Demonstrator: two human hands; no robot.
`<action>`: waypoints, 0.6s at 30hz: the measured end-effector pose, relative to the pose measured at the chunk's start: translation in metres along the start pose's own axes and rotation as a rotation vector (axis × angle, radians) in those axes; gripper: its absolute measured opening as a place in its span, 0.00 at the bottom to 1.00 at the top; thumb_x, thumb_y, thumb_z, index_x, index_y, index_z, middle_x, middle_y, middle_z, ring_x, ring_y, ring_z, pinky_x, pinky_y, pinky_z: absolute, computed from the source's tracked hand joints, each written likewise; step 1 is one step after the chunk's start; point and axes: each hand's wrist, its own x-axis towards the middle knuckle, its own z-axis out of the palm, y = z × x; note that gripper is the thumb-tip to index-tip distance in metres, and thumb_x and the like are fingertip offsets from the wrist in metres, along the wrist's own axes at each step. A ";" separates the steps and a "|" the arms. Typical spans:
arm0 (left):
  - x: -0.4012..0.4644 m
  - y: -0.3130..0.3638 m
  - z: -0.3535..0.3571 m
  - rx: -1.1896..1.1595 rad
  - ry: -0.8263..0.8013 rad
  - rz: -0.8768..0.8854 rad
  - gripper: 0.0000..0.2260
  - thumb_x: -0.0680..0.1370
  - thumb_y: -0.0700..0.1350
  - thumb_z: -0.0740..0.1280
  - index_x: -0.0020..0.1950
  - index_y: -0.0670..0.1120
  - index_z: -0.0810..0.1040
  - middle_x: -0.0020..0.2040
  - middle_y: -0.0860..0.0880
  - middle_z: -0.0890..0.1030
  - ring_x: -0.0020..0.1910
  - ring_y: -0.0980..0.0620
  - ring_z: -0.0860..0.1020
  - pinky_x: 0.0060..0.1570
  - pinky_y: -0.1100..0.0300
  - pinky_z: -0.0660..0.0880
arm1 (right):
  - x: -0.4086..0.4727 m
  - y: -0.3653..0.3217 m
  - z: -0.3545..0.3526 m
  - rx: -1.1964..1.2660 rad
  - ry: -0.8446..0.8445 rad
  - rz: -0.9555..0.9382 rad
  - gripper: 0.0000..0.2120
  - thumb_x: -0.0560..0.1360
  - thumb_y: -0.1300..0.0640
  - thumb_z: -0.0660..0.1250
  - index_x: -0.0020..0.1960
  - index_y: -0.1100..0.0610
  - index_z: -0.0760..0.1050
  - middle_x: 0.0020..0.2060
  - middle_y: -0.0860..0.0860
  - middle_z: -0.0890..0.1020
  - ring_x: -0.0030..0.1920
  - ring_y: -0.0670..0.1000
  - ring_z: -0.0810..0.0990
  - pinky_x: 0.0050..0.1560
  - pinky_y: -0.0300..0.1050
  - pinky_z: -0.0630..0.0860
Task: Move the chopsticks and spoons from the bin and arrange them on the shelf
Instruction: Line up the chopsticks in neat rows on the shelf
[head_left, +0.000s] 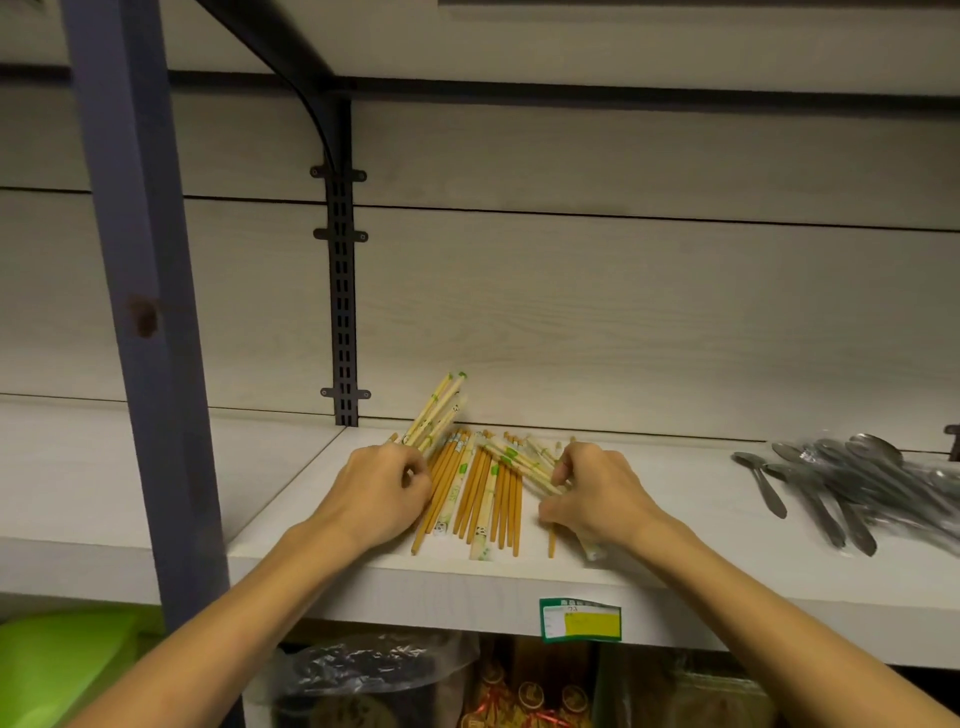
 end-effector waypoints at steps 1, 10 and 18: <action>0.000 0.002 0.000 -0.007 -0.009 -0.004 0.05 0.77 0.48 0.66 0.47 0.51 0.82 0.50 0.51 0.81 0.38 0.58 0.78 0.31 0.68 0.69 | 0.000 0.002 -0.001 0.021 0.008 -0.010 0.13 0.68 0.56 0.73 0.47 0.54 0.71 0.50 0.52 0.77 0.45 0.52 0.78 0.36 0.41 0.73; 0.001 0.013 0.003 -0.020 -0.107 0.004 0.06 0.74 0.50 0.72 0.49 0.51 0.83 0.41 0.56 0.78 0.38 0.60 0.73 0.33 0.69 0.65 | -0.003 -0.001 0.001 0.223 0.099 -0.067 0.09 0.71 0.59 0.69 0.48 0.58 0.70 0.43 0.53 0.78 0.33 0.49 0.73 0.28 0.34 0.67; -0.001 0.015 0.003 -0.006 -0.093 -0.079 0.10 0.73 0.56 0.72 0.46 0.50 0.83 0.42 0.55 0.79 0.41 0.57 0.77 0.36 0.65 0.70 | 0.004 -0.028 0.027 0.250 0.064 -0.060 0.13 0.73 0.58 0.69 0.49 0.53 0.65 0.47 0.51 0.77 0.39 0.49 0.77 0.32 0.37 0.72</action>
